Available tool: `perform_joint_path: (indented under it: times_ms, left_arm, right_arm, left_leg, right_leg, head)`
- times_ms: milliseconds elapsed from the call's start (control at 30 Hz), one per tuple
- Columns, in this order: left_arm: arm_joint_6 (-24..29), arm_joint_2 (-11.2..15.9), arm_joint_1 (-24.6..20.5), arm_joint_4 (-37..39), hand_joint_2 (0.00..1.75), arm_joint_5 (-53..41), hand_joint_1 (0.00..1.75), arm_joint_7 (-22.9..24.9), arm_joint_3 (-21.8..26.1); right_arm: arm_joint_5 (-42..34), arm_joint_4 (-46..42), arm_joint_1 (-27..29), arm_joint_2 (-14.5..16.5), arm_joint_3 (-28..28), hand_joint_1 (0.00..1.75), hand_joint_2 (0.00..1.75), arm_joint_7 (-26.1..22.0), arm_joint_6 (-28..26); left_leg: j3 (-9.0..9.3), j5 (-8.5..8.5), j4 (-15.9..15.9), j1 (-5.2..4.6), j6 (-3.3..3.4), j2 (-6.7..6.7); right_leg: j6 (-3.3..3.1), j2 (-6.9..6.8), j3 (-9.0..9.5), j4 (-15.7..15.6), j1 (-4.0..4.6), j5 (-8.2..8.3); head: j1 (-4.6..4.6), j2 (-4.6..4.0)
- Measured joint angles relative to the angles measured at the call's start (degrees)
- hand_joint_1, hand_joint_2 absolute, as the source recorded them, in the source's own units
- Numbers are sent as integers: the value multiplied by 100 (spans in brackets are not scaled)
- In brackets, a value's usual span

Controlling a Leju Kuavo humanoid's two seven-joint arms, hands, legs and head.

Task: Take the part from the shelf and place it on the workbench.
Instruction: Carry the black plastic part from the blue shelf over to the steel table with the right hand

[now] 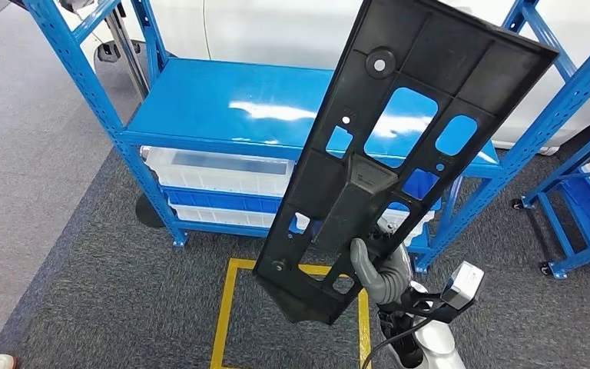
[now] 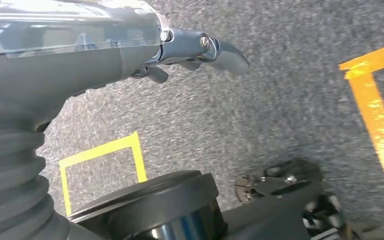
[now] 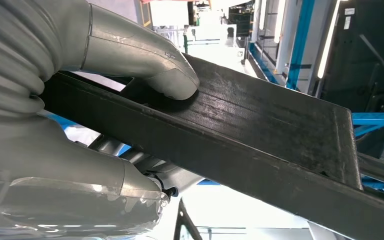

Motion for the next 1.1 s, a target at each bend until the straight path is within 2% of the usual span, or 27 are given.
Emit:
perform_joint_path:
  times_ms: [33,67,100,133,167,200,233,267,300,367,400,433,500,533,567,600,667,700,733,767,833,900,967,1000,1033,1067,1100]
  left_arm:
    - [4,-1,-1,0,175,7,0,-10,11]
    - [7,-1,-3,0,175,11,0,-19,22]
    - [8,-1,-9,0,175,13,0,-26,32]
    - [11,-1,-19,0,175,10,0,-40,40]
    - [23,-1,-28,0,175,4,0,-67,45]
    - [45,-1,-37,0,175,-9,0,-103,48]
    - [77,-2,-41,0,175,-35,0,-138,49]
    - [115,-3,-41,0,175,-68,0,-159,49]
    - [146,-4,-41,0,175,-102,0,-162,48]
    - [181,-3,-39,0,175,-144,0,-144,47]
    - [184,-1,-42,0,175,-148,0,-139,47]
    - [185,1,-50,0,175,-148,0,-139,47]
    - [185,3,-73,0,175,-147,0,-142,47]
    - [185,4,-82,0,175,-146,0,-144,47]
    - [185,4,-84,0,175,-148,0,-145,47]
    - [185,4,-78,0,175,-150,0,-144,46]
    - [185,9,-39,0,175,-158,0,-137,45]
    - [186,13,-14,0,175,-163,0,-135,44]
    - [187,15,9,0,175,-168,0,-134,43]
    - [189,17,21,0,175,-174,0,-136,42]
    - [193,7,27,0,175,-192,0,-138,32]
    - [198,-8,28,1,175,-207,0,-139,16]
    - [201,-16,44,1,175,-208,0,-138,7]
    - [201,-16,51,0,175,-207,0,-137,5]
    - [201,-16,55,0,175,-205,0,-134,5]
    - [201,-16,55,0,175,-205,0,-132,5]
    - [201,-16,52,0,175,-205,0,-131,4]
  right_arm:
    - [1,18,-8,6,-7,175,175,6,5]
    - [1,34,-13,13,-13,175,175,13,10]
    - [1,47,-18,20,-19,175,175,21,19]
    - [1,56,-29,26,-24,175,175,28,28]
    - [2,60,-46,32,-28,175,175,33,39]
    - [3,61,-67,38,-32,175,175,35,52]
    - [7,62,-83,42,-38,175,175,37,63]
    - [10,63,-92,45,-46,175,175,39,71]
    - [14,63,-90,46,-56,175,175,44,77]
    - [20,66,-80,46,-69,175,175,60,89]
    - [22,66,-76,46,-72,175,175,67,96]
    - [23,67,-69,46,-74,175,175,71,105]
    - [22,76,-44,46,-79,175,175,80,135]
    - [19,86,-28,46,-82,175,175,87,154]
    - [15,96,-17,46,-84,175,175,97,171]
    - [9,105,-10,46,-85,175,175,107,185]
    - [-10,115,-8,46,-87,175,175,125,202]
    - [-23,123,-15,46,-89,175,175,136,214]
    - [-36,131,-20,46,-89,175,175,146,228]
    - [-49,139,-22,46,-90,175,175,154,244]
    - [-80,149,-14,43,-98,175,175,162,270]
    - [-125,156,-15,40,-116,175,175,158,284]
    - [-168,169,-23,40,-129,175,175,154,294]
    - [-182,181,-20,39,-135,175,175,155,298]
    - [-192,193,-13,39,-141,175,175,155,302]
    - [-198,205,-7,38,-147,175,175,156,304]
    - [-202,211,-5,38,-152,175,175,156,305]
  left_leg:
    - [-106,77,11,-1,-7,0]
    - [-213,149,29,-1,-19,0]
    - [-320,215,53,0,-33,0]
    - [-414,269,85,1,-52,-3]
    - [-494,308,117,-5,-74,-8]
    - [-550,339,153,-14,-100,-11]
    - [-579,368,176,-21,-131,-8]
    - [-592,399,184,-23,-167,-2]
    - [-593,441,180,-20,-210,10]
    - [-629,395,228,1,-282,16]
    - [-685,238,375,4,-309,14]
    - [-772,-9,652,11,-328,9]
    - [-968,-494,1407,10,-356,6]
    - [-1008,-603,1691,10,-357,6]
    - [-952,-595,1773,9,-347,3]
    - [-792,-498,1628,7,-324,-11]
    - [-255,-259,834,1,-225,-165]
    - [-31,-193,455,0,-190,-268]
    - [112,-169,197,-4,-165,-352]
    - [160,-189,90,-14,-157,-388]
    - [165,-131,12,-17,-139,-298]
    - [169,-59,-72,15,-85,-166]
    - [145,-18,-104,31,-54,-24]
    - [123,-11,-94,30,-52,48]
    - [102,-9,-80,29,-54,117]
    - [84,-12,-62,31,-61,184]
    - [72,-18,-41,34,-73,244]
  right_leg:
    - [14,0,-14,300,-5,-43]
    - [21,0,54,438,-9,57]
    - [21,0,227,368,-13,230]
    - [15,1,504,95,-17,375]
    - [1,2,853,-323,-11,386]
    - [-30,4,1172,-766,-2,306]
    - [-67,6,1394,-1103,8,194]
    - [-114,10,1506,-1300,25,99]
    - [-172,15,1514,-1372,31,98]
    - [-274,30,1453,-1385,28,201]
    - [-317,42,1412,-1399,22,263]
    - [-345,58,1360,-1405,21,322]
    - [-372,108,1235,-1392,40,419]
    - [-375,142,1173,-1380,54,461]
    - [-373,184,1116,-1364,66,496]
    - [-369,234,1067,-1347,79,525]
    - [-353,342,995,-1323,100,575]
    - [-333,392,965,-1316,100,603]
    - [-306,439,937,-1312,89,632]
    - [-271,482,909,-1313,70,662]
    - [-201,549,874,-1316,51,704]
    - [-149,403,771,-1142,69,576]
    - [-92,172,465,-511,54,214]
    - [-56,120,276,-113,28,40]
    - [-22,96,141,186,1,-51]
    - [8,77,102,293,-26,-38]
    - [32,49,187,158,-50,79]
  head:
    - [0,0]
    - [0,0]
    - [0,0]
    - [0,0]
    - [0,0]
    - [-1,0]
    - [0,0]
    - [0,0]
    - [0,0]
    - [0,0]
    - [0,0]
    - [0,0]
    - [0,0]
    - [0,0]
    - [0,0]
    - [0,0]
    - [0,0]
    - [0,0]
    - [0,0]
    - [-1,0]
    - [-1,0]
    - [1,0]
    - [1,0]
    - [1,0]
    - [1,0]
    - [1,0]
    - [0,0]
